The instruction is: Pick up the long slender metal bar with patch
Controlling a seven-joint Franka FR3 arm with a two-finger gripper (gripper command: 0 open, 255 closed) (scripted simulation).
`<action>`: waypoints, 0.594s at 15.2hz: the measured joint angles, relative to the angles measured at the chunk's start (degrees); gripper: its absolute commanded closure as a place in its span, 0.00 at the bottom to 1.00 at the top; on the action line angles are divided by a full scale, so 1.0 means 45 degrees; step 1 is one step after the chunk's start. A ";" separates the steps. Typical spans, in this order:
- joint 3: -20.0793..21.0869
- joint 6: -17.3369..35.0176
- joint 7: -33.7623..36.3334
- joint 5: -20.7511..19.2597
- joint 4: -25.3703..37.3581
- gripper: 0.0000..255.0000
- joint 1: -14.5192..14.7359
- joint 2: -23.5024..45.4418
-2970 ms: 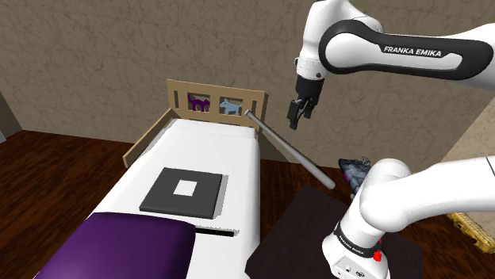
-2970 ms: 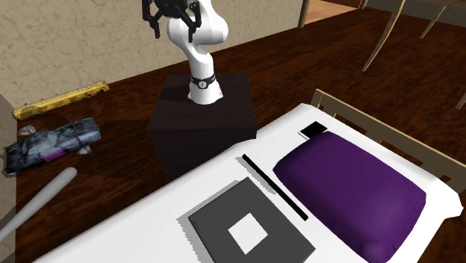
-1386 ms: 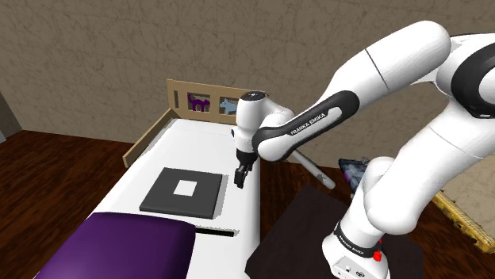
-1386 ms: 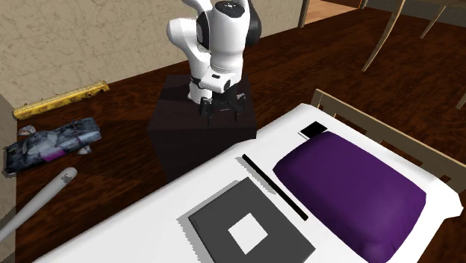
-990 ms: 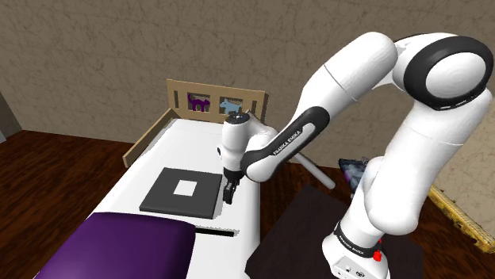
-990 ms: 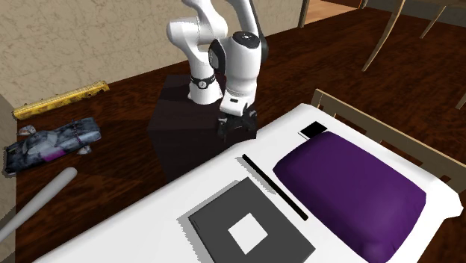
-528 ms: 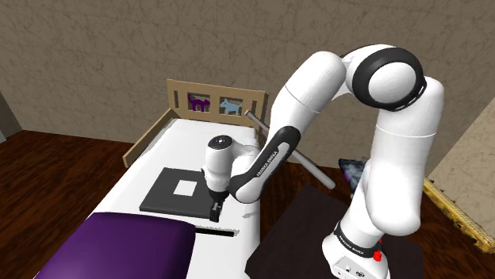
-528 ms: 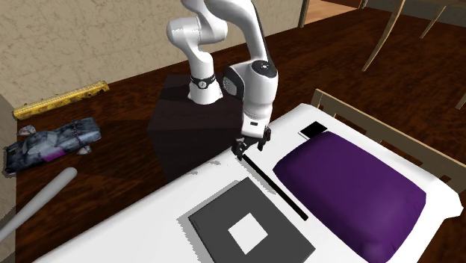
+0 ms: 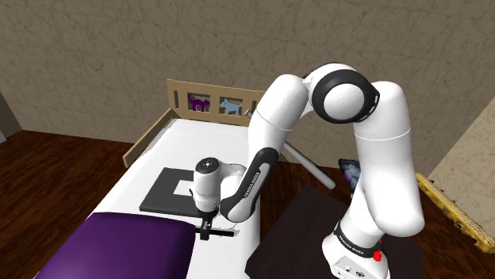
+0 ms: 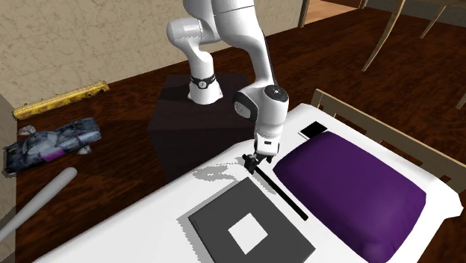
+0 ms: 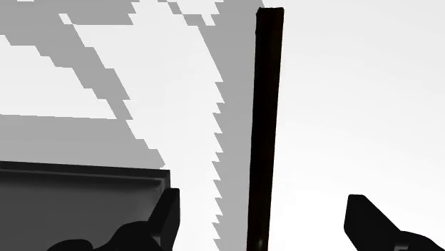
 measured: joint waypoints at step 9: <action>-0.0369 0.0672 0.0337 -0.0386 0.0324 1.00 0.0434 0.0962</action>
